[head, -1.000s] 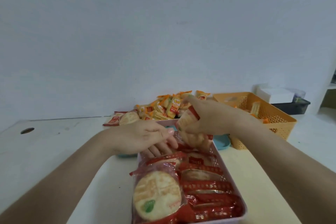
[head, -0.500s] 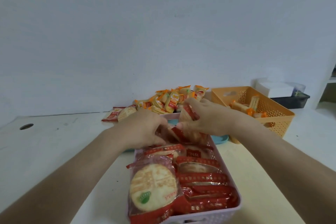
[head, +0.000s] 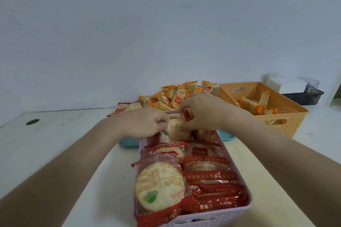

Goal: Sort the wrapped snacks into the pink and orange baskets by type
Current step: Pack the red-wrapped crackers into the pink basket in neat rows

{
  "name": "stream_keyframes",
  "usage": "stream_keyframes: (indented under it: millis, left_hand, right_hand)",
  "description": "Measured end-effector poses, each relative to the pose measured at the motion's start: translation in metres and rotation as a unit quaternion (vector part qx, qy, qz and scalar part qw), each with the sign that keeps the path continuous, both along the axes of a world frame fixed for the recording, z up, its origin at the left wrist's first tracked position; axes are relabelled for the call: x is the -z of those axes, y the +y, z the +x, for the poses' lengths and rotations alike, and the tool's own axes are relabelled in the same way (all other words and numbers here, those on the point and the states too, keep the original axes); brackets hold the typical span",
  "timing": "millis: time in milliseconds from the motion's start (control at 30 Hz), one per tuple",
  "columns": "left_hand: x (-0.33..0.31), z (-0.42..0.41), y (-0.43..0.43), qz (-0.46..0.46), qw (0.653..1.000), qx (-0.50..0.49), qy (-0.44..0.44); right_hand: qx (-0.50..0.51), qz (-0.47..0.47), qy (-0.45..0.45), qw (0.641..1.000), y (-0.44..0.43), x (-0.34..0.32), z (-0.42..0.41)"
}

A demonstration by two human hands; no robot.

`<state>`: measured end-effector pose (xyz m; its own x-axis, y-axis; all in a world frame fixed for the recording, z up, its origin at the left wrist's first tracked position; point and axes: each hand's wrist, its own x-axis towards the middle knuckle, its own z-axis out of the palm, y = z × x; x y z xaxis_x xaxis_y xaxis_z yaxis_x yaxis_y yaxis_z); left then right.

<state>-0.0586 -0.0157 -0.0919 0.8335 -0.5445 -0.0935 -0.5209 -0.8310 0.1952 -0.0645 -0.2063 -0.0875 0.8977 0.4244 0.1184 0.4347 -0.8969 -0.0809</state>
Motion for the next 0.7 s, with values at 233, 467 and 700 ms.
stream_keyframes:
  millis: [233,467,700]
  left_hand:
    - [-0.005,-0.007,0.004,0.027,0.996,0.018,0.088]
    - [0.006,0.002,0.015,-0.127,0.992,0.017,0.024]
    - [0.013,0.006,-0.01,0.233,0.968,0.033,-0.089]
  right_hand:
    - [-0.043,-0.072,0.055,0.995,-0.004,-0.004,-0.008]
    - [-0.113,0.049,0.012,0.992,0.008,0.008,-0.018]
    - [-0.059,0.05,0.021,0.997,-0.004,0.01,-0.012]
